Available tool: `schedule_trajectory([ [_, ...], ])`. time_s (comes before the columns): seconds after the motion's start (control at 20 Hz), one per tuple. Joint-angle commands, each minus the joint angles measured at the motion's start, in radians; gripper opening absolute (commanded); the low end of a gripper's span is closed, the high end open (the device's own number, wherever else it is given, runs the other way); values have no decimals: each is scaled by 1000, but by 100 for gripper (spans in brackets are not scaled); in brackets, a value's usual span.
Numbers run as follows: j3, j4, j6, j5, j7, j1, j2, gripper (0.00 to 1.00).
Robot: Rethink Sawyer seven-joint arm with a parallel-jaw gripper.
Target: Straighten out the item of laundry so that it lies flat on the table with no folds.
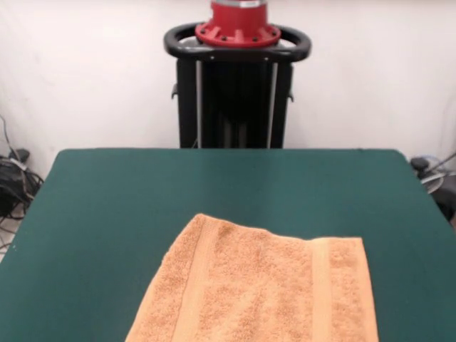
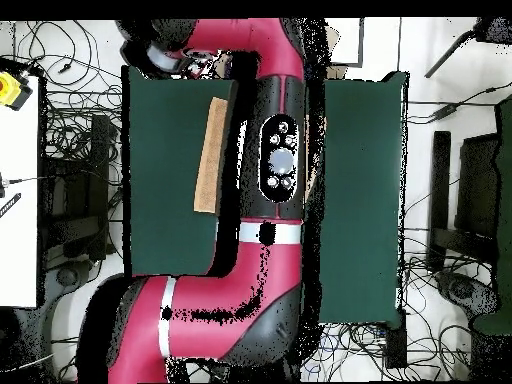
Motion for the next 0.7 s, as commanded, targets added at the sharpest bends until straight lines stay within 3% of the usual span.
schedule_trajectory([
  [0.05, -32, 507, -120, -47, 6, -57, -179, 100],
  [0.4, -25, 702, -273, -127, -151, -118, -257, 100],
  [0.7, 35, 762, -336, -170, -242, -180, -257, 100],
])
